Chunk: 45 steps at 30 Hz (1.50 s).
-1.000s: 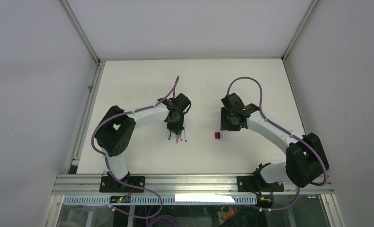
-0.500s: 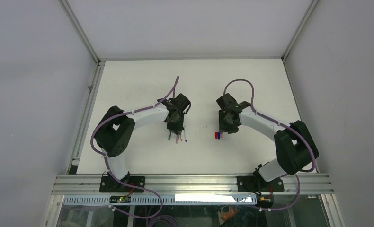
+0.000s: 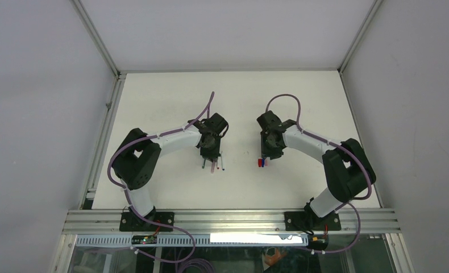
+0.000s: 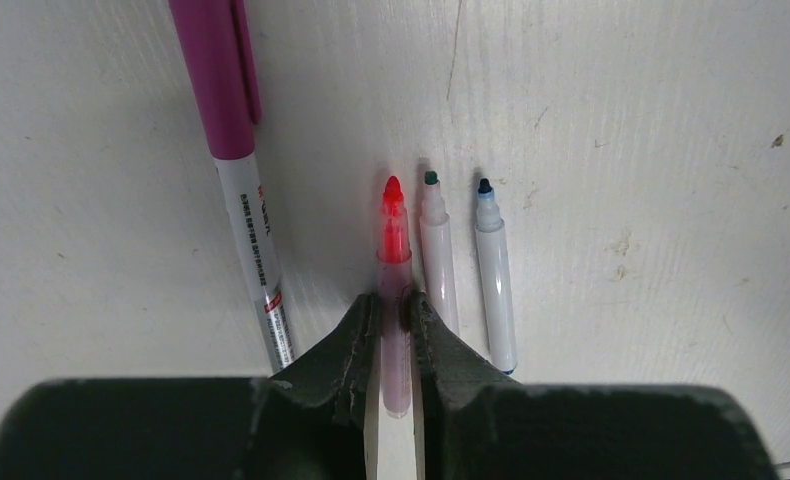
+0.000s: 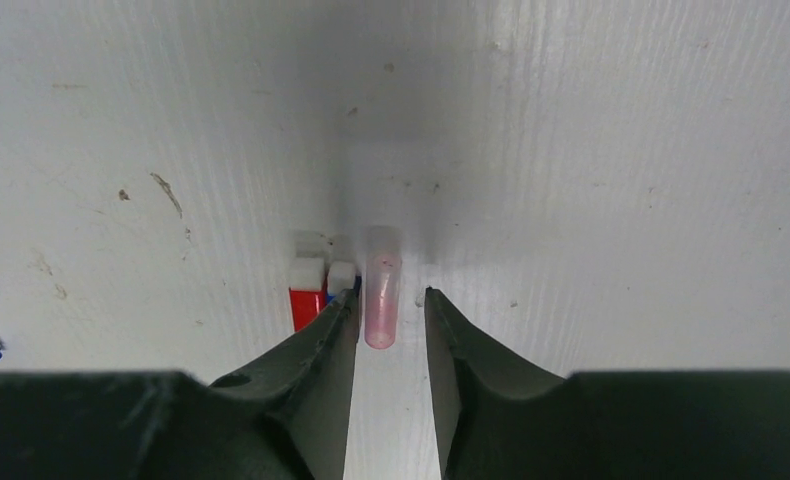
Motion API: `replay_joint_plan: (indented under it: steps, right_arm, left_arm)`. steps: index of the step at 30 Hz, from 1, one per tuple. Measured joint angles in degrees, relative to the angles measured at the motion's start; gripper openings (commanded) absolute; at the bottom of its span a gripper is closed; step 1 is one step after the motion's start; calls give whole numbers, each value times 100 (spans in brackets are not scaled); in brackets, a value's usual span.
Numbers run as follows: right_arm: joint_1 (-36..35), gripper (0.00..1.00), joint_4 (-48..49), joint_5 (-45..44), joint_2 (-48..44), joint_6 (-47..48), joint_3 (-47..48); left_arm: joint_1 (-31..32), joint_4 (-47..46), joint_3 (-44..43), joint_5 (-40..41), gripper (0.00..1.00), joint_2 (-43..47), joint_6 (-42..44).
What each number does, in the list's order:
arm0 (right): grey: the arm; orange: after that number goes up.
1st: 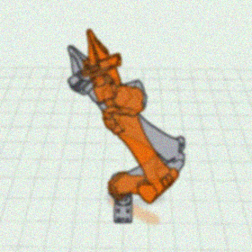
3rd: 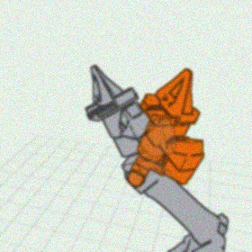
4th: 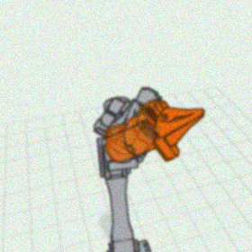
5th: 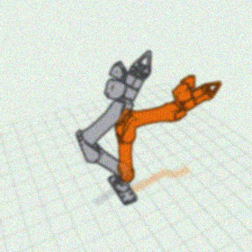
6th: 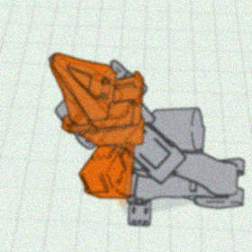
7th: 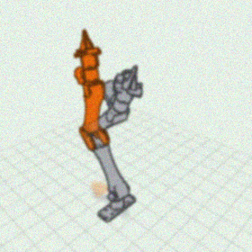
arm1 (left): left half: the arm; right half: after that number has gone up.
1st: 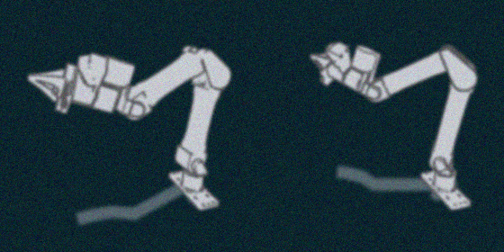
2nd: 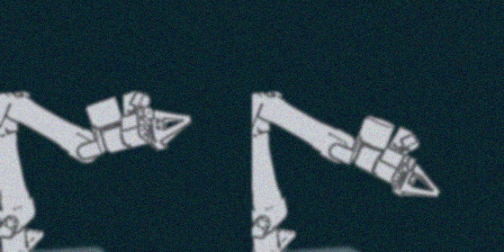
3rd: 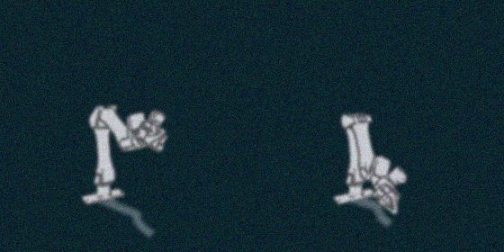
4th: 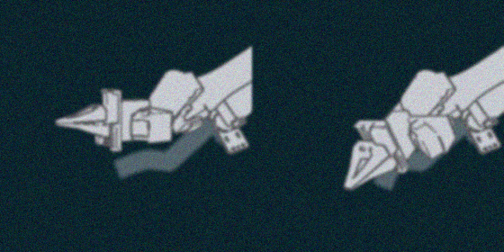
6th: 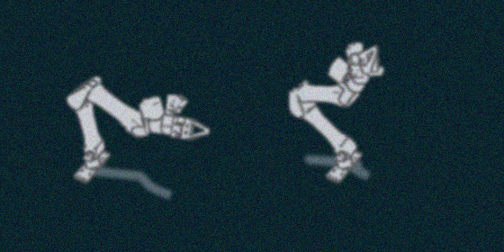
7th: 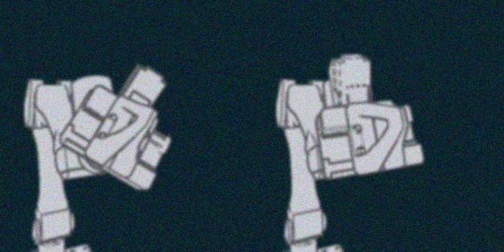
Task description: Insert the pens into the pen caps
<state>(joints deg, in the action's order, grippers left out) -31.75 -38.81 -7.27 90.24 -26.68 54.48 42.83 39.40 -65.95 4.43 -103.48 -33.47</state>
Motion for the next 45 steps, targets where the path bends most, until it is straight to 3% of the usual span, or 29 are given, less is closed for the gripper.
replay_joint_plan:
  steps: [24, 45]
  right_arm:
    - [125, 30, 273, 26, -483, -20, -286]
    - [144, 25, 256, 199, -310, -4, -286]
  left_arm:
    - [0, -13, 7, -2, 0, 4, 42]
    - [0, -173, 155, -2, 0, 109, 33]
